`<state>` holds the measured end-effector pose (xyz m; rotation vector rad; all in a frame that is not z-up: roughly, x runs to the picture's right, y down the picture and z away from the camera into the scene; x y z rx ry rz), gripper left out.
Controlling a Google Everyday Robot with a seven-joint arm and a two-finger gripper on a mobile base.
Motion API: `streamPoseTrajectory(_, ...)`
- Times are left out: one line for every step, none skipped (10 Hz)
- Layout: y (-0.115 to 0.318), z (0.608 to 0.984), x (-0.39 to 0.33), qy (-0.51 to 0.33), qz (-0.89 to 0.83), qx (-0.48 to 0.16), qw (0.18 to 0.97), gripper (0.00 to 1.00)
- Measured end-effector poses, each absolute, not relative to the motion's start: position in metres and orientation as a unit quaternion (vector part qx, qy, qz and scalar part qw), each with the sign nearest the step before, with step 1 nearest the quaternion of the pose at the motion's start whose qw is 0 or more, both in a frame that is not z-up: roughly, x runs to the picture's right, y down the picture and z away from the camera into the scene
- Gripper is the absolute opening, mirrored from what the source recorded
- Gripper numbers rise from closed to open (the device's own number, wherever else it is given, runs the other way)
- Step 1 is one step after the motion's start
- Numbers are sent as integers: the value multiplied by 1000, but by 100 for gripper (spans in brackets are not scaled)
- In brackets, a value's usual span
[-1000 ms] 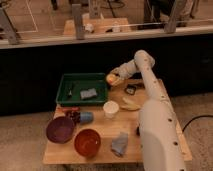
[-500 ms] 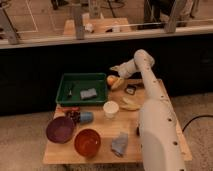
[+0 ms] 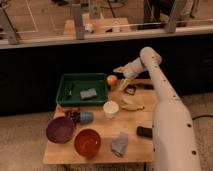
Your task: Place apple in metal cup
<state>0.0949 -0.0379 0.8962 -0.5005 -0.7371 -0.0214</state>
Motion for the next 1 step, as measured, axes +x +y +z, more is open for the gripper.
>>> streamPoseTrajectory(-27, 884, 98, -353, -33, -249, 901, 80)
